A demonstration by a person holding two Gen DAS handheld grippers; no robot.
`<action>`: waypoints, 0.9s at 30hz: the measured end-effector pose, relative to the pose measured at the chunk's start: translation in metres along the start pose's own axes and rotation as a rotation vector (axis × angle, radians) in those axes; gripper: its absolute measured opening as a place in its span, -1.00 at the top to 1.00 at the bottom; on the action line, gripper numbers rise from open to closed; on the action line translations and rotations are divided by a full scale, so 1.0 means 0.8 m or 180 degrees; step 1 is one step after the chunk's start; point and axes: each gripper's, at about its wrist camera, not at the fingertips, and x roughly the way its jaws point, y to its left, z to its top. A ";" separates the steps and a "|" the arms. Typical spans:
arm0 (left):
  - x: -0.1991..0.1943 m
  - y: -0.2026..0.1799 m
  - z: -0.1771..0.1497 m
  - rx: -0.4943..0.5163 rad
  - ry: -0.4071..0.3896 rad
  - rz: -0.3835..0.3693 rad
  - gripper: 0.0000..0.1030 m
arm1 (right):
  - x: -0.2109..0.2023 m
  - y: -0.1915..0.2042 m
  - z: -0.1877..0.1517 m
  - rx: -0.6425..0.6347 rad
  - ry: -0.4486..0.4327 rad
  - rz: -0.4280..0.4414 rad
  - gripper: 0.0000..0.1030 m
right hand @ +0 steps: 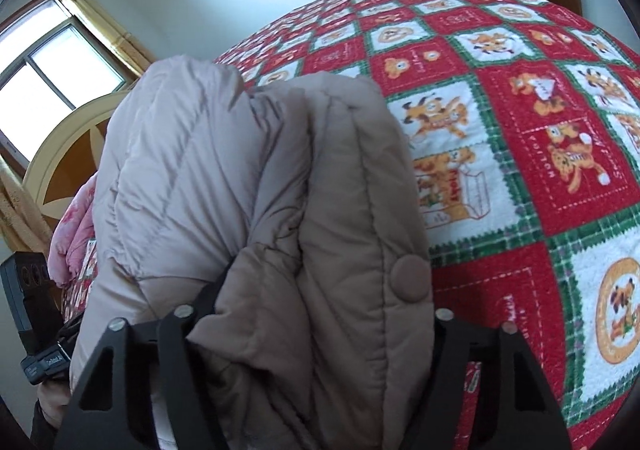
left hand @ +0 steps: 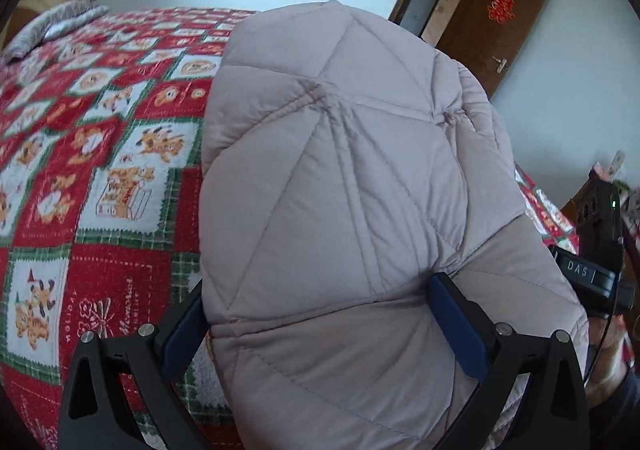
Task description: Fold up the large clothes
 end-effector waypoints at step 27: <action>-0.112 -0.052 -0.003 0.0747 -0.0532 0.0587 0.37 | -0.053 0.061 -0.020 -0.0281 -0.0267 0.0051 0.51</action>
